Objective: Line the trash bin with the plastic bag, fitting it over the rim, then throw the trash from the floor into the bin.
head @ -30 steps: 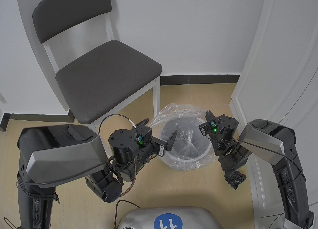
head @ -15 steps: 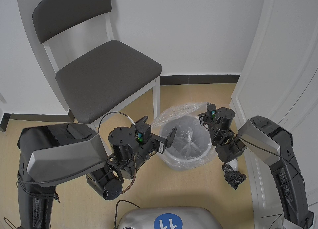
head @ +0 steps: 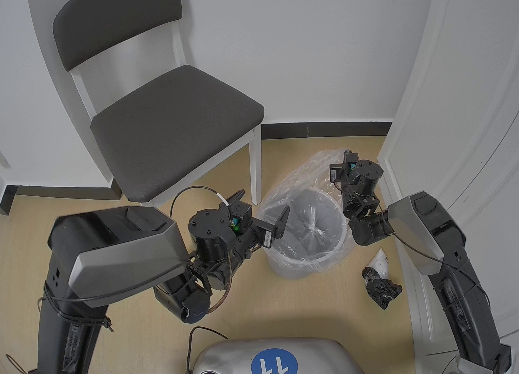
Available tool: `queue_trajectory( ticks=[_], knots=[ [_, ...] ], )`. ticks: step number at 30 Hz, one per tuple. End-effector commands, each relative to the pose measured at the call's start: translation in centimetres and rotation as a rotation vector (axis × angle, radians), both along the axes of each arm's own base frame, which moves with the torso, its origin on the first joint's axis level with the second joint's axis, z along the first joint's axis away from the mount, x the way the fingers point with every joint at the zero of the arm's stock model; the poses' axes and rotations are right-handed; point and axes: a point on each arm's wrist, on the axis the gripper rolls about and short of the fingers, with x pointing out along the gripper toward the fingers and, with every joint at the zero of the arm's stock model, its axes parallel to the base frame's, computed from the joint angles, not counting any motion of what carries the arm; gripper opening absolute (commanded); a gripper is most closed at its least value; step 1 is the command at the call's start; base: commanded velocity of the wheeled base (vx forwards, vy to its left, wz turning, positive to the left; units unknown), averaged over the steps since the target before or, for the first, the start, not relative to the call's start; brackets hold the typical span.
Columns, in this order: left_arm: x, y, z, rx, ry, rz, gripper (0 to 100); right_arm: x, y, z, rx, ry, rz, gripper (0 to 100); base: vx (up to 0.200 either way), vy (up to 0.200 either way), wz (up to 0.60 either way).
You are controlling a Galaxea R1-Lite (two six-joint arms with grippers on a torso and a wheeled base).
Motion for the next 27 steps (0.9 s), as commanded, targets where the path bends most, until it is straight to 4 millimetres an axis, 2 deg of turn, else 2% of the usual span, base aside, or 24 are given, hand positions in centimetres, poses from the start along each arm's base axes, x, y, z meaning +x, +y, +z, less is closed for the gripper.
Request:
queue_trajectory(
  ticks=[1, 5, 8, 14, 17, 21, 27],
  knots=[
    [0.8, -0.8, -2.1, 0.007, 0.012, 0.028, 100, 0.8, -0.1, -2.6, 0.000, 0.016, -0.008, 100, 0.000, 0.000, 0.00],
    [0.8, -1.0, -2.5, 0.011, 0.018, 0.025, 100, 0.7, 0.0, -1.8, 0.040, -0.003, 0.003, 100, 0.000, 0.000, 0.00],
    [0.8, -1.1, -2.6, 0.013, 0.021, 0.023, 100, -0.2, -0.2, -1.5, 0.041, 0.038, 0.010, 100, 0.000, 0.000, 0.00],
    [1.3, -1.5, -3.5, 0.012, 0.017, 0.031, 100, -3.5, -0.1, 1.1, 0.109, 0.133, 0.135, 100, 0.000, 0.000, 0.00],
    [2.2, -1.9, -4.4, 0.001, 0.007, 0.089, 100, -5.2, -0.7, 2.8, 0.116, 0.166, 0.178, 100, 0.000, 0.000, 0.00],
    [2.6, -1.7, -5.5, 0.009, 0.022, 0.103, 100, -5.6, -1.6, 3.6, 0.108, 0.208, 0.156, 100, 0.000, 0.000, 0.00],
    [2.5, -1.5, -6.6, 0.027, 0.044, 0.101, 100, -5.2, -3.1, 3.3, 0.100, 0.264, 0.113, 100, 0.000, 0.000, 0.00]
  ],
)
